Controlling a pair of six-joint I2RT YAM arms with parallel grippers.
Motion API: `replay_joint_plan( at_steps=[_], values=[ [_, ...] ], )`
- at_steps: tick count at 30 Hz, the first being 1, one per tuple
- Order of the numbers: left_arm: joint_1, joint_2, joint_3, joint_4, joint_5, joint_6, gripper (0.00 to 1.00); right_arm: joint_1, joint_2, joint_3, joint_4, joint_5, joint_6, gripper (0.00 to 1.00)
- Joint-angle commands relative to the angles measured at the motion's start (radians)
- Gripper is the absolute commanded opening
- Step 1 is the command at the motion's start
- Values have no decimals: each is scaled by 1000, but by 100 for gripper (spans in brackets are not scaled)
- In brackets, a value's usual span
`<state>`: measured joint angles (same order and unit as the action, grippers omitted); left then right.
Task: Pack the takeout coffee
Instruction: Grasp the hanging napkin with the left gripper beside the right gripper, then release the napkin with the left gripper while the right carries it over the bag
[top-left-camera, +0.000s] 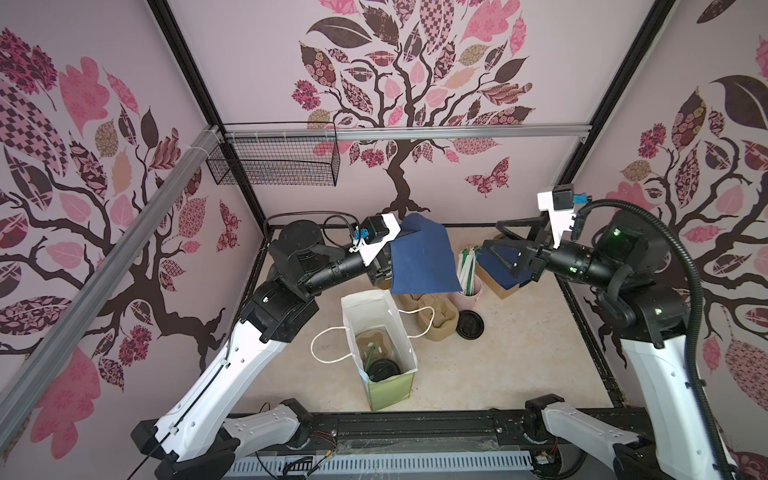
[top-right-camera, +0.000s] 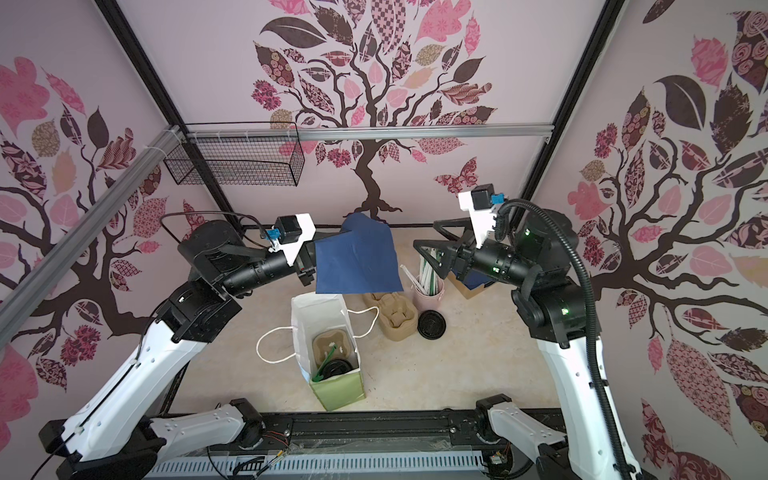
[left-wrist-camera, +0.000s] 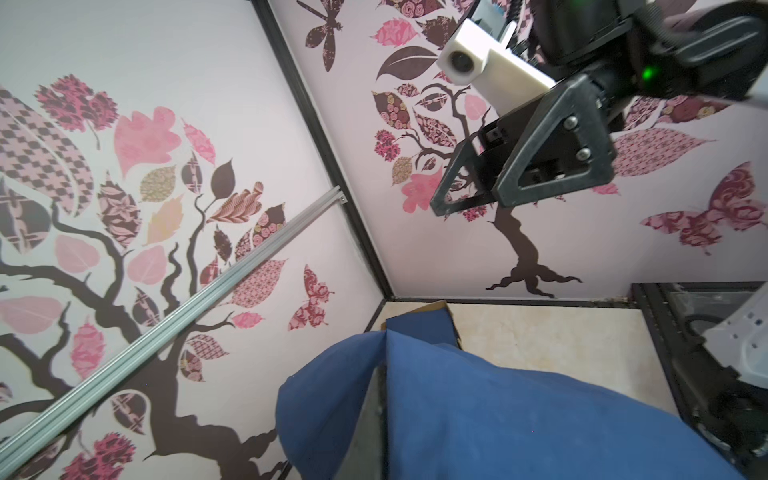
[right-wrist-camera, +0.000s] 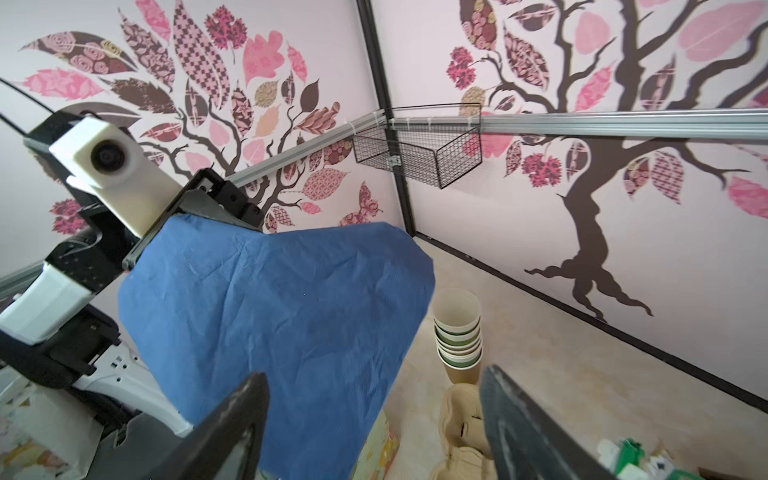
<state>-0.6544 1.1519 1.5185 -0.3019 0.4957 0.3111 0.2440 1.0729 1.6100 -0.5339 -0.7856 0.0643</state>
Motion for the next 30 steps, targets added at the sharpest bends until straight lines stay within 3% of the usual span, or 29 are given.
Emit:
replay_joint_plan(
  at_steps=[1,6,13,21,30],
  values=[
    [11,15,-5,-1,192,-152,0,69,39,54,-2,-98,-206,89],
    [12,61,19,5,300,-250,0,262,129,114,-174,-3,-375,98],
    [10,89,54,-39,393,-310,0,267,140,93,-163,7,-426,100],
    [10,95,61,-34,417,-328,0,294,167,76,-314,-131,-477,90],
    [10,105,70,-24,480,-366,0,317,186,82,-337,-102,-527,66]
  ],
)
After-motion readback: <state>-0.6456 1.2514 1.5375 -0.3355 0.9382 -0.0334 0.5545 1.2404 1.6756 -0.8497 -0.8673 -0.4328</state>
